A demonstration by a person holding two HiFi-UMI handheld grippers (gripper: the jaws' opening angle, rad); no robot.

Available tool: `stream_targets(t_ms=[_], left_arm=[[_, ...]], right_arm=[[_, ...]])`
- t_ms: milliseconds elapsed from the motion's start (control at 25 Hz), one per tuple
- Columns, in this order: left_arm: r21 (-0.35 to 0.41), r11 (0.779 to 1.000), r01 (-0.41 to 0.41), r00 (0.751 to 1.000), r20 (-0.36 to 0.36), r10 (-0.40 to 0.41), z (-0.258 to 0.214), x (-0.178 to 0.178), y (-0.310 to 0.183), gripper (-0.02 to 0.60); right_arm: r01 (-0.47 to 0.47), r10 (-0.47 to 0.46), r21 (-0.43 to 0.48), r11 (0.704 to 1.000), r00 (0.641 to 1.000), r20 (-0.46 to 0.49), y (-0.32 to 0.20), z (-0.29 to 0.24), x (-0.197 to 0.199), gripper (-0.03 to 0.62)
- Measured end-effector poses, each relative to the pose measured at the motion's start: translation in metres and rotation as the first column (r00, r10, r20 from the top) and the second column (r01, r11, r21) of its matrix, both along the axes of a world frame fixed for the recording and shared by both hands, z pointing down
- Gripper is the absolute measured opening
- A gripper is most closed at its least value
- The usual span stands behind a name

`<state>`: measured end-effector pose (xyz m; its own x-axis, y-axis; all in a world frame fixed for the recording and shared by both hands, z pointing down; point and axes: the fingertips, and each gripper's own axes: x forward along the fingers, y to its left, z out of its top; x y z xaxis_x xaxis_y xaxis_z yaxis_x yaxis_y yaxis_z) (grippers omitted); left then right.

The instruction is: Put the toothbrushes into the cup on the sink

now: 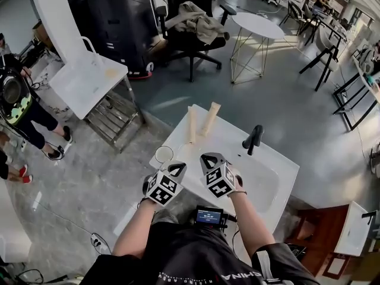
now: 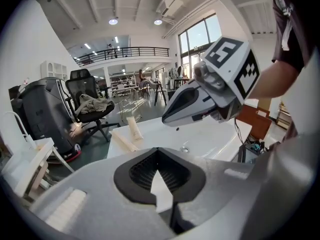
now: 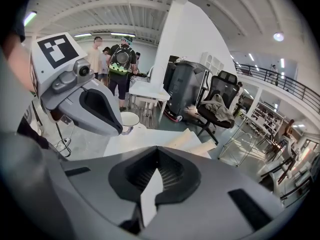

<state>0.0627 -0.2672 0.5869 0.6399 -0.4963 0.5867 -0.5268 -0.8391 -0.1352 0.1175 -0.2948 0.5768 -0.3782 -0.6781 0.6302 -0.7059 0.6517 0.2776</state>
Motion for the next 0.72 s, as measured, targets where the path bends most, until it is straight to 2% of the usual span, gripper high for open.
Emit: stream_targets(t_ms=[440, 720], left_arm=[[-0.045, 0.984, 0.170, 0.985, -0.008, -0.171, 0.036, 0.022, -0.028, 0.005], [-0.116, 0.973, 0.197, 0.979, -0.031, -0.202, 0.054, 0.024, -0.039, 0.005]], right_arm=[[0.009, -0.012, -0.041, 0.999, 0.998, -0.055, -0.056, 0.051, 0.021, 0.035], [0.022, -0.028, -0.058, 0.998, 0.994, -0.103, -0.099, 0.088, 0.023, 0.052]])
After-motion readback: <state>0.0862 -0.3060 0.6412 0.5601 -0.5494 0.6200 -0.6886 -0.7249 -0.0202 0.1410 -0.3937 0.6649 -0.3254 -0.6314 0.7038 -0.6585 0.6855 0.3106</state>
